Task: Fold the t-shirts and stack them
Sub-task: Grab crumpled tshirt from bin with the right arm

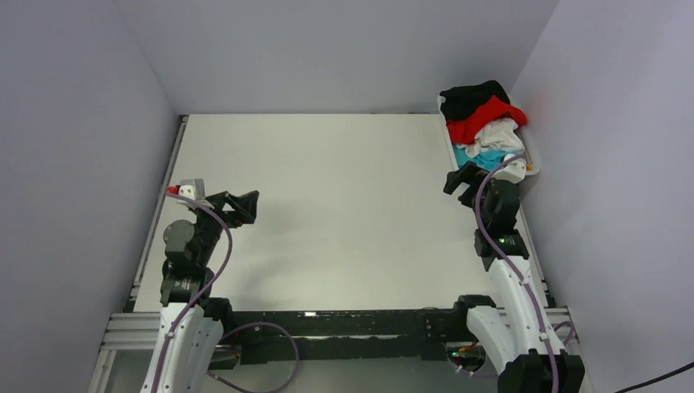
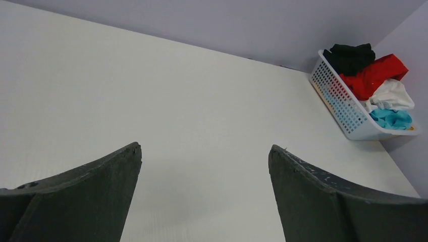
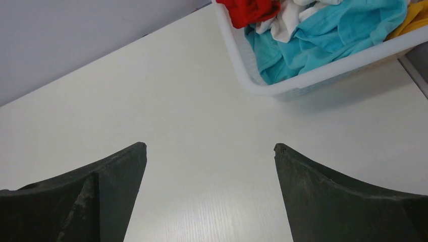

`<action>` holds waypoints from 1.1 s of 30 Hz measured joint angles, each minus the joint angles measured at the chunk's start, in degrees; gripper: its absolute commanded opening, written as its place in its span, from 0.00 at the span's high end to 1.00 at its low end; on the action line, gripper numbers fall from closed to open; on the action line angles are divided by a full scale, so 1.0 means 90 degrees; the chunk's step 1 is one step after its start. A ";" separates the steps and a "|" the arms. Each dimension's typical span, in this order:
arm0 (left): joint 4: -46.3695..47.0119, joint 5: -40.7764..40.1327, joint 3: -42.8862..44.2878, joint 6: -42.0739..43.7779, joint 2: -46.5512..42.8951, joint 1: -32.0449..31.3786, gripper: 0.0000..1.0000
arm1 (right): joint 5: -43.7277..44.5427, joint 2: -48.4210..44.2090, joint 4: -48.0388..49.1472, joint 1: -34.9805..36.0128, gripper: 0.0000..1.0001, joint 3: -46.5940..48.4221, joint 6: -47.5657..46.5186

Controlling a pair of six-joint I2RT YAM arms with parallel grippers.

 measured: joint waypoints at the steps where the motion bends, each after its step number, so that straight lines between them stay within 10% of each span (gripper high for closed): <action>1: 0.0002 -0.0002 0.0000 0.0000 -0.0039 0.0000 0.01 | 0.0000 -0.0075 0.0058 0.0000 0.00 -0.0058 0.0012; 19: 0.0083 -0.0066 -0.0024 0.0005 -0.0202 0.0000 0.01 | 0.0357 0.0675 0.0534 0.0000 0.00 0.0070 -0.0012; 33: 0.0393 -0.0236 -0.0051 0.0063 0.0255 0.0000 0.01 | 0.1610 0.5248 -0.0503 -0.0760 0.03 0.4592 -0.0124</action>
